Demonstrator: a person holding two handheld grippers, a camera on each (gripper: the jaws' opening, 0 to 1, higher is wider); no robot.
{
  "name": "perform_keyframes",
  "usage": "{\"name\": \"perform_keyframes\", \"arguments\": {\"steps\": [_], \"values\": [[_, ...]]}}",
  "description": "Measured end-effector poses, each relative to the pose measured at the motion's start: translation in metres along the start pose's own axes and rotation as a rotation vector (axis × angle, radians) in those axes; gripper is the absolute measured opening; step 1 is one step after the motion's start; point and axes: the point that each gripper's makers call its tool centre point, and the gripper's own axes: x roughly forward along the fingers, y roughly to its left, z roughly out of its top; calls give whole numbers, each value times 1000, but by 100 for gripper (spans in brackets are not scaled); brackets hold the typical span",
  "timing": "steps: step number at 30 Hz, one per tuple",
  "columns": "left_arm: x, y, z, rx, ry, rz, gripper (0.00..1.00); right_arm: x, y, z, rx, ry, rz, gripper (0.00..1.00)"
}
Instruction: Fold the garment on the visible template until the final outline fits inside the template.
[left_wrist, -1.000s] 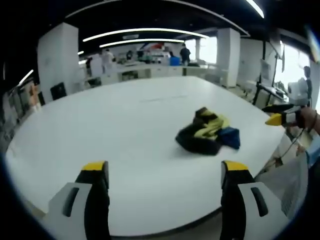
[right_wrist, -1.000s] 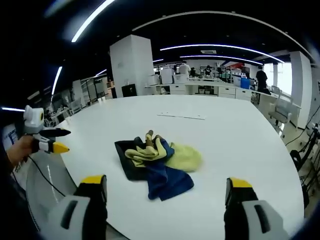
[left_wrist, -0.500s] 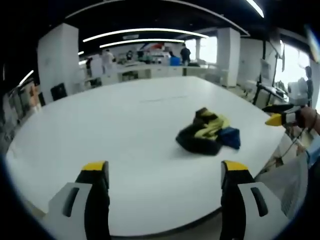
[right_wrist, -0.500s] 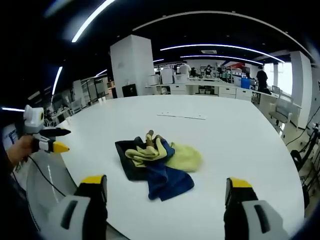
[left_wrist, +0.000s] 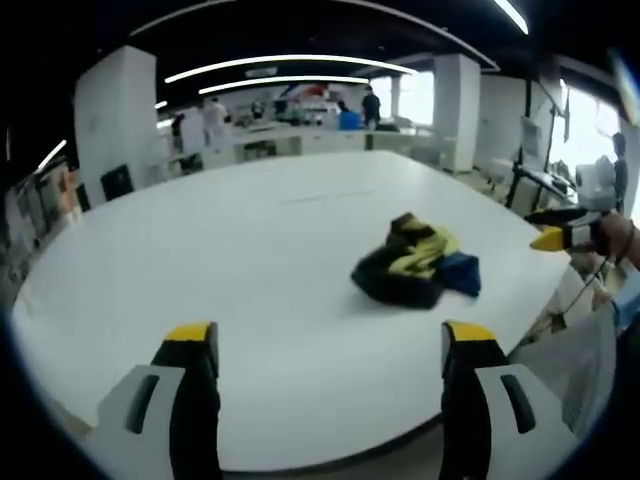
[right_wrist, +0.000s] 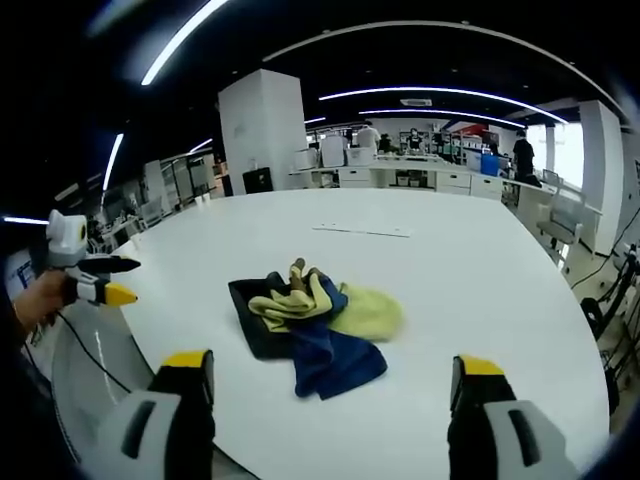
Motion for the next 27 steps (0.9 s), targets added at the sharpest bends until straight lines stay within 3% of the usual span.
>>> {"name": "perform_keyframes", "arguments": {"steps": [15,22,27], "values": [[32,-24,23,107,-9,-94,81,25,1,5,-70,8,47,94],[56,-36,27,125,-10,-160,72,45,1,11,-70,7,89,87],[72,-45,34,137,-18,-185,64,59,5,5,-85,26,113,79]]}}
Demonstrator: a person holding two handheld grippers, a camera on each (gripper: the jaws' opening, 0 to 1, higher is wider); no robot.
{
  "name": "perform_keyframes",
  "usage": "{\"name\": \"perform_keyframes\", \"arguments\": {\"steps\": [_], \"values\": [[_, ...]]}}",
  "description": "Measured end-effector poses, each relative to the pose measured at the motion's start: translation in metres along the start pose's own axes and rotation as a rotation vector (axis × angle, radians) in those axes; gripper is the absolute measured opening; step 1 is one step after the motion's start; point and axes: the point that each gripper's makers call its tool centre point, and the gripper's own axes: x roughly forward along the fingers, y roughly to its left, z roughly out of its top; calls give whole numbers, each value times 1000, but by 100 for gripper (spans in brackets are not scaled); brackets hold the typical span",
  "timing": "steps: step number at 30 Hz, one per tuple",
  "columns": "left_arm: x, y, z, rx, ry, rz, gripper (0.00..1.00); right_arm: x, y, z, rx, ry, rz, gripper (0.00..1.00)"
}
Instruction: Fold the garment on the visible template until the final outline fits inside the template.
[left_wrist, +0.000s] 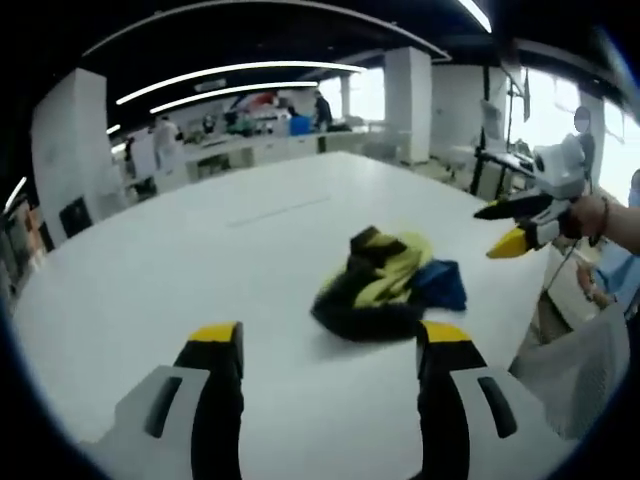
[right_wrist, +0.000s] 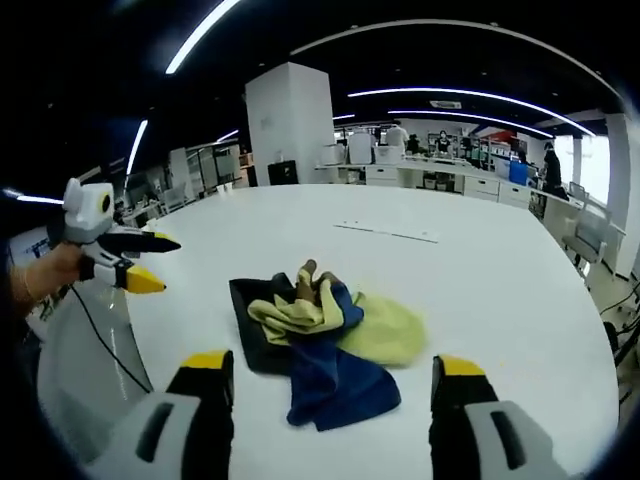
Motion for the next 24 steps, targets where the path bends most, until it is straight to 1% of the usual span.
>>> {"name": "perform_keyframes", "arguments": {"steps": [1,2,3,4,7,9,11,14,16,18,21,23,24], "values": [[2,-1,1,-1,2,-4,62,3,1,0,-4,8,7,77],[6,-4,1,-4,5,-18,61,6,3,-4,-10,32,22,75],[9,-5,1,-2,6,-27,59,9,3,-5,-8,34,20,74],[14,-2,0,3,6,-31,59,13,4,-6,-9,33,25,74],[24,-1,-2,12,16,-49,57,22,8,-9,-10,44,50,71],[32,-1,-1,6,17,-56,55,28,11,-10,-18,55,60,67],[37,0,-1,7,14,-60,53,33,12,-10,-42,52,61,61],[46,1,-1,13,13,-69,49,41,12,-11,-53,54,67,55],[53,0,-1,15,17,-81,45,47,15,-11,-63,59,85,53],[59,1,-4,22,24,-90,44,52,16,-13,-69,65,94,53],[67,0,-5,25,29,-100,43,58,19,-14,-121,76,105,45],[74,3,-10,17,45,-105,41,63,20,-16,-155,79,106,39],[76,2,-9,16,48,-106,39,66,21,-17,-171,83,108,38]]}}
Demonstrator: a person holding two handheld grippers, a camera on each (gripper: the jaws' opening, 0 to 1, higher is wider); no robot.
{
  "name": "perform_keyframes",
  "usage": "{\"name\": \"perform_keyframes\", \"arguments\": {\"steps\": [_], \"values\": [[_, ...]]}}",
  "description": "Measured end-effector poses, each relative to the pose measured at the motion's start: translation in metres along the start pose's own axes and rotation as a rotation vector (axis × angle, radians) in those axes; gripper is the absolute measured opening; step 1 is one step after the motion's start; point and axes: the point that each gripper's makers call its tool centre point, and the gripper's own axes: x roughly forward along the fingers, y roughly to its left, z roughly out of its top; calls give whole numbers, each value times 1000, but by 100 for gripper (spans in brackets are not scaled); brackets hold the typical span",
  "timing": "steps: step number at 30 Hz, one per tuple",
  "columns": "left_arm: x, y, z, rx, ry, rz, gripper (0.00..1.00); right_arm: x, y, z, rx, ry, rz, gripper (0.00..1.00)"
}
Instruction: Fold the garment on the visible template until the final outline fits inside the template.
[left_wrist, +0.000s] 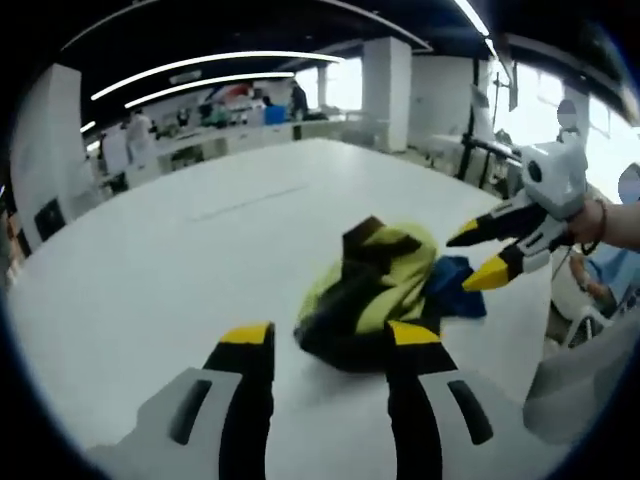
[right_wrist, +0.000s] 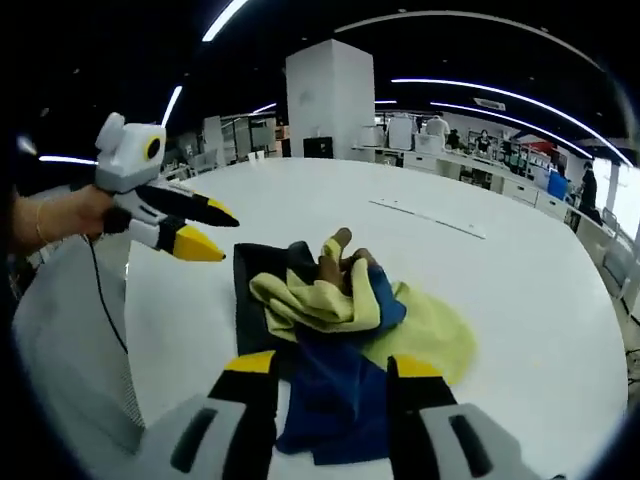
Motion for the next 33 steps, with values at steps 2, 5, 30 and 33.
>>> {"name": "perform_keyframes", "arguments": {"steps": [2,5,30,33], "values": [[4,3,-2,-1,1,1,38,4,2,-3,-18,11,3,35],[13,6,-4,-7,8,1,37,9,4,-6,-33,24,12,32],[27,6,-22,-53,56,-9,1,22,-5,-15,-117,42,-56,0],[25,8,-22,-68,44,3,0,18,-4,-10,-73,17,-51,0]]}}
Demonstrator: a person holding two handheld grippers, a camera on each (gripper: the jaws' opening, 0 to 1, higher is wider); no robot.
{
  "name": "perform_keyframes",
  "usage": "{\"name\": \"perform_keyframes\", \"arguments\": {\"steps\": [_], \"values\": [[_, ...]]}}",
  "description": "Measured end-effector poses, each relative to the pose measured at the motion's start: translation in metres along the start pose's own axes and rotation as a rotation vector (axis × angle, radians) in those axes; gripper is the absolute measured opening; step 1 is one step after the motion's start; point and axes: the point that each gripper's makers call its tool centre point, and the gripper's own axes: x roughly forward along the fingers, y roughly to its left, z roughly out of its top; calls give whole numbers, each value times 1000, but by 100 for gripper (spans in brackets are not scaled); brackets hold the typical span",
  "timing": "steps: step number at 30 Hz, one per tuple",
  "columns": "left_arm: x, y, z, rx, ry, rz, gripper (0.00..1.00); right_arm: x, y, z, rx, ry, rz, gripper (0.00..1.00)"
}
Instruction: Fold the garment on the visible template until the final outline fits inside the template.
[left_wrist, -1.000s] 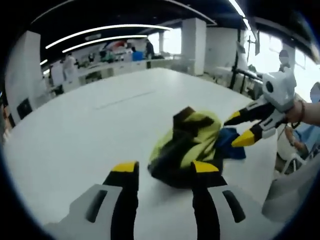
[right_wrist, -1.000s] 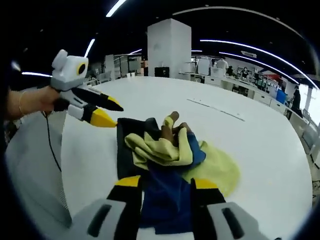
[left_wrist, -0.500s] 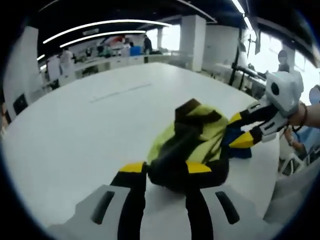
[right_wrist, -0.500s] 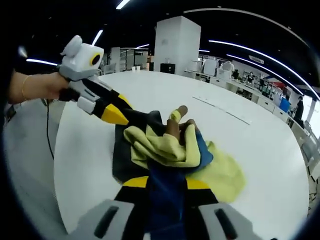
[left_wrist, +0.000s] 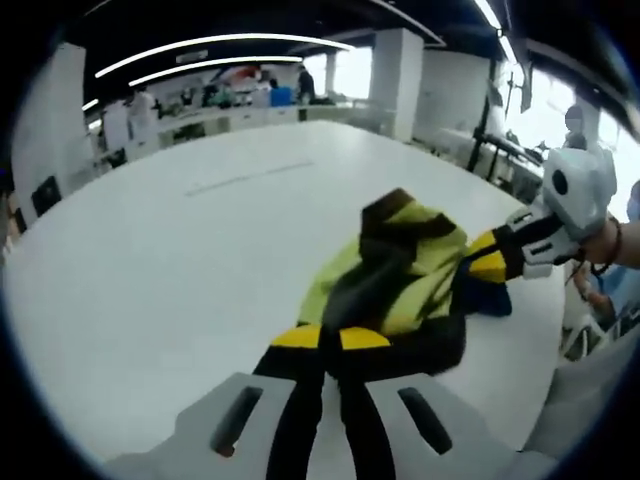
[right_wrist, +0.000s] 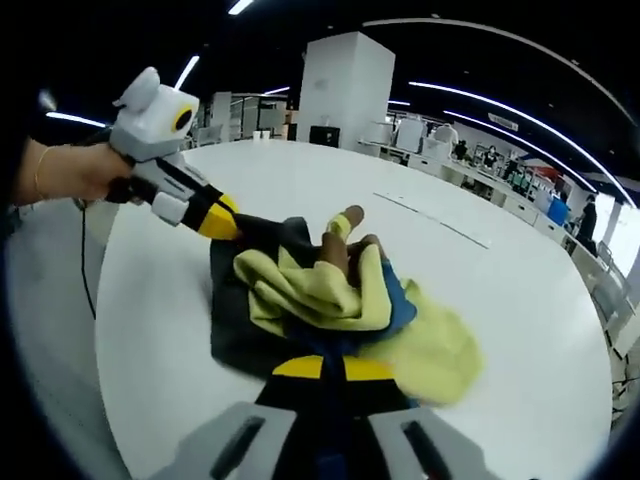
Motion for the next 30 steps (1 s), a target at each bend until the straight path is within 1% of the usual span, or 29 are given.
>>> {"name": "perform_keyframes", "arguments": {"steps": [1,4,8,10,12,15,17,21,23,24,26,27,29,30], "values": [[0,1,1,-1,-5,4,0,-2,0,1,20,-7,4,0],[-2,0,3,-1,-4,3,0,-8,6,9,117,-27,48,0],[-5,1,7,-6,-17,11,0,-13,3,15,182,-56,60,0],[-6,2,9,-11,-21,13,0,-14,0,16,193,-55,46,0],[-8,2,12,-14,-25,14,0,-16,-3,14,199,-31,25,0],[-10,7,15,-24,-45,30,0,-19,-4,18,171,-38,4,0],[-13,8,20,-30,-65,38,0,-23,-3,23,164,-39,11,0],[-17,13,27,-24,-80,53,0,-29,-6,32,178,-49,28,0],[-17,16,29,-23,-85,61,0,-30,-8,31,197,-31,34,0],[-18,17,29,-26,-84,65,0,-32,-11,26,206,-2,22,0],[-18,19,28,-30,-83,73,0,-35,-19,27,196,-7,4,0],[-18,20,28,-32,-83,76,0,-36,-22,26,205,-8,0,0],[-19,22,27,-36,-81,81,0,-38,-25,23,204,0,-8,0],[-20,22,27,-36,-81,84,0,-39,-29,23,200,2,-23,0]]}}
